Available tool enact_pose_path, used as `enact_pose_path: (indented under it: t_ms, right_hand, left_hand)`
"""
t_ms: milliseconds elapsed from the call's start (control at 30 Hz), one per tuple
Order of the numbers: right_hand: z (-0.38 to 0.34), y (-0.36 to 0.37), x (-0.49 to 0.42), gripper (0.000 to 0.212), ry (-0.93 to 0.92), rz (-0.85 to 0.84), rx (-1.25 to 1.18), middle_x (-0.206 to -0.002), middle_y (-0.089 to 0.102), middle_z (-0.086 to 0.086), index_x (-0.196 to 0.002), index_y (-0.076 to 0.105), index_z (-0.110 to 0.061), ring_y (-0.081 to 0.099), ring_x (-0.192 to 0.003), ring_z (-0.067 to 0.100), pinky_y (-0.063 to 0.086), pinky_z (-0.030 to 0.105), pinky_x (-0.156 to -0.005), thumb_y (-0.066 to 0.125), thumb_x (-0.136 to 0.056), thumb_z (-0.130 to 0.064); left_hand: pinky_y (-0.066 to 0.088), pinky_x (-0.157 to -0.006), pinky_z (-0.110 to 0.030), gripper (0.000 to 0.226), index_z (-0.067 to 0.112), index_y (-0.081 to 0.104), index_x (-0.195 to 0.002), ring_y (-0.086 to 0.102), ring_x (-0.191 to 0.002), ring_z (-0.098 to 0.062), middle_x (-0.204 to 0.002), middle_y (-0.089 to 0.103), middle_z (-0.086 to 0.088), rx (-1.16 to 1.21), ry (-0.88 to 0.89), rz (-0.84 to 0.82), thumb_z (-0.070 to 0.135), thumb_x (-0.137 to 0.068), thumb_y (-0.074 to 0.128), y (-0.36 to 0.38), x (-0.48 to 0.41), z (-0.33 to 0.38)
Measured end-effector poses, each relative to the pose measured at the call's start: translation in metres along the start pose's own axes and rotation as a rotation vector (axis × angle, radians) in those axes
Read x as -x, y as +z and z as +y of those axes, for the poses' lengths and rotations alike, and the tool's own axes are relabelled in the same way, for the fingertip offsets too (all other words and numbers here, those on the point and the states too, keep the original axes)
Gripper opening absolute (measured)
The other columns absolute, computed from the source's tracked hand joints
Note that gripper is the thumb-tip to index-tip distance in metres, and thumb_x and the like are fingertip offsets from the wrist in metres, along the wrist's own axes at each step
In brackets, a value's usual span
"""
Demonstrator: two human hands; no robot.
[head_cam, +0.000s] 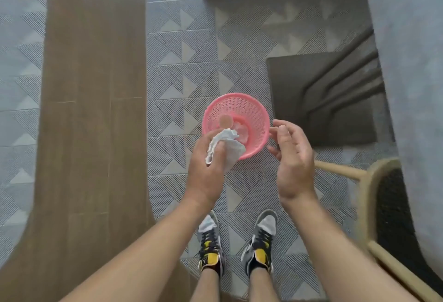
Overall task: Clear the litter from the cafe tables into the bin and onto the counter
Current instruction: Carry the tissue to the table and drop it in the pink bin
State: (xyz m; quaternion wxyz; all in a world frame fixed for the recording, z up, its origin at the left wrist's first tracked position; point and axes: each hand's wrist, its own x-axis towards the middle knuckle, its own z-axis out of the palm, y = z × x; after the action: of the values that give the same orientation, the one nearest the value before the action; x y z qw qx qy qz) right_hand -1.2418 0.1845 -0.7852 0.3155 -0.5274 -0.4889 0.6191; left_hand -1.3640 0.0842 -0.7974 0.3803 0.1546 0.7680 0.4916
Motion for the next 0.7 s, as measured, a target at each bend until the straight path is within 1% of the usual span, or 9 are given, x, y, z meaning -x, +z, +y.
enact_pose_path:
  t_ms: [67, 167, 233, 300, 367, 467, 600, 633, 700]
  right_hand:
    - [0.033, 0.0, -0.013, 0.036, 0.014, 0.001, 0.009, -0.105, 0.075, -0.018, -0.116, 0.07, -0.025, 0.07, -0.104, 0.001, 0.055, 0.023, -0.087, 0.056, -0.096, -0.051]
    - [0.074, 0.0, -0.03, 0.038, 0.023, 0.016, 0.025, -0.103, 0.075, -0.016, -0.12, 0.07, -0.014, 0.07, -0.105, 0.003, 0.056, 0.03, -0.093, 0.056, -0.098, -0.041]
    - [0.095, -0.001, -0.039, 0.037, 0.034, 0.011, 0.044, -0.104, 0.075, -0.013, -0.119, 0.07, -0.014, 0.07, -0.106, 0.005, 0.056, 0.034, -0.096, 0.056, -0.097, -0.041]
    - [0.112, -0.005, -0.046, 0.034, 0.043, 0.007, 0.056, -0.108, 0.075, -0.008, -0.117, 0.07, -0.019, 0.07, -0.107, 0.006, 0.056, 0.034, -0.096, 0.056, -0.097, -0.042]
    - [0.124, -0.009, -0.051, 0.034, 0.055, 0.004, 0.073, -0.112, 0.075, -0.006, -0.117, 0.071, -0.021, 0.071, -0.109, 0.006, 0.056, 0.03, -0.094, 0.055, -0.098, -0.044]
    - [0.133, -0.014, -0.056, 0.036, 0.062, 0.007, 0.076, -0.108, 0.076, -0.008, -0.117, 0.071, -0.021, 0.071, -0.105, 0.004, 0.056, 0.023, -0.087, 0.056, -0.096, -0.047]
    - [0.133, -0.018, -0.061, 0.037, 0.071, 0.029, 0.063, -0.104, 0.076, -0.017, -0.117, 0.071, -0.021, 0.071, -0.105, 0.002, 0.057, 0.023, -0.086, 0.056, -0.095, -0.046]
    - [0.131, -0.019, -0.062, 0.035, 0.071, 0.031, 0.06, -0.103, 0.076, -0.018, -0.116, 0.071, -0.023, 0.071, -0.104, 0.001, 0.057, 0.023, -0.085, 0.057, -0.095, -0.047]
    - [0.126, -0.019, -0.063, 0.039, 0.065, 0.037, 0.058, -0.102, 0.075, -0.019, -0.114, 0.071, -0.027, 0.071, -0.103, 0.0, 0.057, 0.024, -0.084, 0.057, -0.09, -0.054]
  left_hand:
    - [0.059, -0.095, -0.044, 0.027, 0.042, 0.065, -0.121, 0.066, -0.116, -0.023, -0.129, 0.065, -0.004, -0.025, -0.029, -0.014, 0.047, -0.097, 0.053, 0.012, -0.019, -0.032]
    - [0.056, -0.092, -0.035, 0.021, 0.059, 0.06, -0.111, 0.065, -0.117, -0.017, -0.131, 0.063, 0.0, -0.065, -0.029, -0.014, 0.041, -0.101, 0.054, 0.031, -0.046, -0.073]
    - [0.056, -0.092, -0.035, 0.022, 0.048, 0.063, -0.119, 0.065, -0.117, -0.017, -0.131, 0.064, 0.0, -0.085, -0.059, 0.002, 0.032, -0.105, 0.056, 0.042, -0.064, -0.098]
    - [0.057, -0.098, -0.042, 0.022, 0.037, 0.065, -0.125, 0.065, -0.118, -0.02, -0.133, 0.064, -0.003, -0.089, -0.114, 0.008, 0.029, -0.106, 0.057, 0.053, -0.08, -0.119]
    - [0.057, -0.1, -0.045, 0.024, 0.032, 0.064, -0.128, 0.066, -0.116, -0.021, -0.132, 0.063, -0.006, -0.092, -0.146, -0.003, 0.029, -0.104, 0.057, 0.063, -0.092, -0.135]
    - [0.057, -0.101, -0.044, 0.034, 0.028, 0.057, -0.138, 0.066, -0.116, -0.021, -0.137, 0.06, -0.008, -0.077, -0.198, -0.024, 0.033, -0.104, 0.058, 0.074, -0.106, -0.145]
    - [0.051, -0.112, -0.052, 0.057, 0.024, 0.042, -0.154, 0.06, -0.131, -0.024, -0.145, 0.054, -0.003, 0.042, -0.335, -0.046, 0.042, -0.104, 0.061, 0.083, -0.116, -0.141]
    - [0.049, -0.114, -0.052, 0.058, 0.023, 0.04, -0.155, 0.06, -0.13, -0.021, -0.141, 0.055, 0.001, 0.065, -0.354, -0.044, 0.041, -0.104, 0.061, 0.084, -0.117, -0.139]
    - [0.05, -0.114, -0.05, 0.055, 0.022, 0.041, -0.155, 0.061, -0.116, -0.005, -0.121, 0.056, 0.017, 0.091, -0.36, -0.043, 0.038, -0.106, 0.061, 0.085, -0.117, -0.134]
